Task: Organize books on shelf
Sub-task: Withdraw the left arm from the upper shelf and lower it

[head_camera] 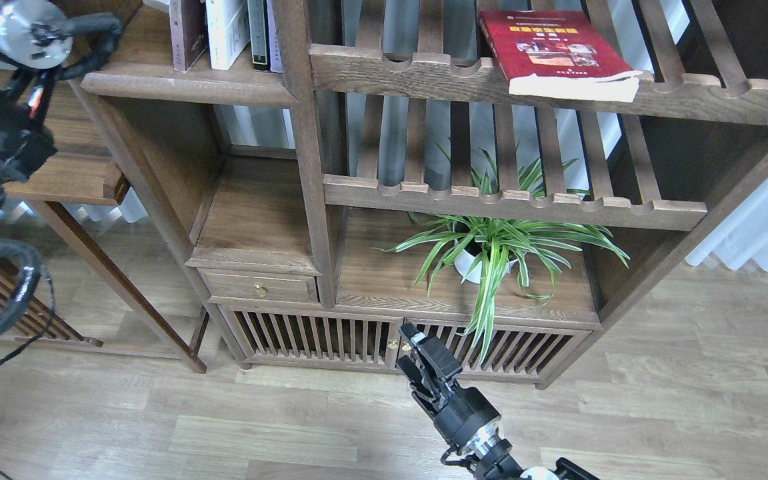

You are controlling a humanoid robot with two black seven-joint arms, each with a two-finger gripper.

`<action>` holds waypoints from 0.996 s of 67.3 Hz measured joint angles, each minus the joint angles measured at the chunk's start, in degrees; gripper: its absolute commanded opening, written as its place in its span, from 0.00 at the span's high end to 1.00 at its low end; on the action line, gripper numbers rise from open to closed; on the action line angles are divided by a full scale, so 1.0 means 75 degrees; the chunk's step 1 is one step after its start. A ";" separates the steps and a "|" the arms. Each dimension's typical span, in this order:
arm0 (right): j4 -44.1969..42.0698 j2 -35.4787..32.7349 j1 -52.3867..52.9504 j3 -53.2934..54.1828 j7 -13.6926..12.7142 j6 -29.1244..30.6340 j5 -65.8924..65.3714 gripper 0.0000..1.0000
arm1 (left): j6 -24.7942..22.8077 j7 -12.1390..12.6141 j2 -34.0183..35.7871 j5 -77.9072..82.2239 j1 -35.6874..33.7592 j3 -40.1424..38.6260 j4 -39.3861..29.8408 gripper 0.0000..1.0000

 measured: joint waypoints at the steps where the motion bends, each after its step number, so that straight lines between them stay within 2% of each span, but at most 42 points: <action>1: 0.0051 -0.0008 -0.0006 0.0000 -0.0001 0.0000 -0.0001 0.03 | -0.0025 0.0001 0.0079 -0.0095 0.0108 -0.0019 -0.0135 0.01; 11: 0.0569 -0.0356 -0.0193 0.0011 0.0001 0.0001 0.0008 0.04 | -0.0076 0.0065 0.0593 -0.0735 0.0812 -0.0131 -0.1079 0.01; 17: 0.0905 -0.0567 -0.0355 0.0134 0.0001 0.0001 0.0021 0.05 | -0.0079 0.0376 0.0728 -0.1105 0.1035 -0.0194 -0.1549 0.01; 18: 0.1096 -0.0614 -0.0450 0.0288 0.0001 0.0002 0.0022 0.06 | -0.0079 0.0613 0.0731 -0.1308 0.1073 -0.0233 -0.1670 0.01; 19: 0.1108 -0.0620 -0.0463 0.0310 0.0001 0.0002 0.0022 0.07 | -0.0079 0.0672 0.0731 -0.1356 0.1079 -0.0243 -0.1692 0.01; 32: 0.1660 -0.0636 -0.0541 0.0861 0.0001 0.0005 0.0033 0.09 | -0.0079 0.1229 0.0679 -0.1856 0.1298 -0.0282 -0.2148 0.01; 60: 0.2177 -0.0612 0.0046 0.2138 0.0001 0.0004 0.0045 0.09 | -0.0079 0.1344 0.0318 -0.2219 0.3604 -0.0286 -0.3496 0.02; 67: 0.2403 -0.0593 0.0088 0.2196 -0.0001 0.0004 0.0045 0.09 | -0.0079 0.1572 -0.0130 -0.2207 0.4297 -0.0239 -0.3640 0.02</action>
